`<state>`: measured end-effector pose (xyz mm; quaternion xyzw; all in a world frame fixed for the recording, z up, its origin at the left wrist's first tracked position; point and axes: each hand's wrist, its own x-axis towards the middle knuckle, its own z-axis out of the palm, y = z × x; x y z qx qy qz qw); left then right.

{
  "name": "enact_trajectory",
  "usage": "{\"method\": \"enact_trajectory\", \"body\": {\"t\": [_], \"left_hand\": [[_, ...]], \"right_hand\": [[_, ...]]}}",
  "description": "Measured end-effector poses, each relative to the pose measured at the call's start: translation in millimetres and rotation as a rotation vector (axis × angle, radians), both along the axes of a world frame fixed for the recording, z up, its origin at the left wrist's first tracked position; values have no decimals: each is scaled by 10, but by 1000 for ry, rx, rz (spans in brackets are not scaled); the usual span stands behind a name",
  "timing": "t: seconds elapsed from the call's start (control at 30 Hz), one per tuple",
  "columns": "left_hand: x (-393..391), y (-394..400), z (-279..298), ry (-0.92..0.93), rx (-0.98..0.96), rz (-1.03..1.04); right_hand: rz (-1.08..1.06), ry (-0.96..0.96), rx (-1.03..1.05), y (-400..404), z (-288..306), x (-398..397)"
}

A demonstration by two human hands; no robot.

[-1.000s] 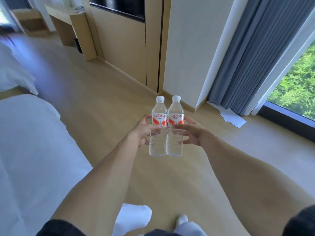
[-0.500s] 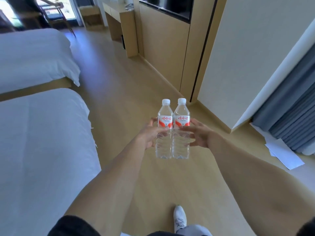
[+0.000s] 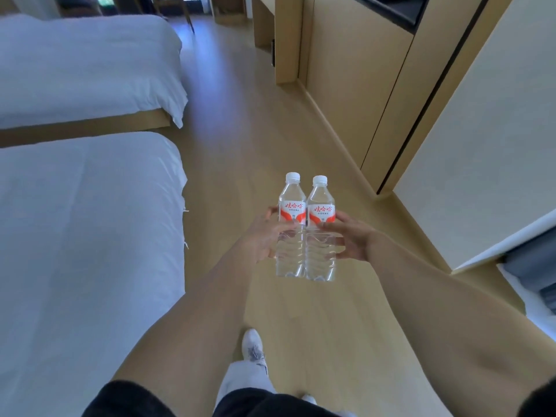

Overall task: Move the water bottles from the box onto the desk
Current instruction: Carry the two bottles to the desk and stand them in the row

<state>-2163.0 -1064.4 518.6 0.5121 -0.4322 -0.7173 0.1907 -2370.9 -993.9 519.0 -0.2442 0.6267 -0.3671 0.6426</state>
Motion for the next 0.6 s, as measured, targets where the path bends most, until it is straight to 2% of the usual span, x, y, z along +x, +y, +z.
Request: {"method": "enact_trajectory", "body": {"t": [0.27,0.6], "left_hand": [[128,-1338,-85,20,-45,83],[347,-3241,25,42,-36,78]], "right_hand": [[42,20,11,-1533,-128,94],[55,11,30,-3427,5,300]]}}
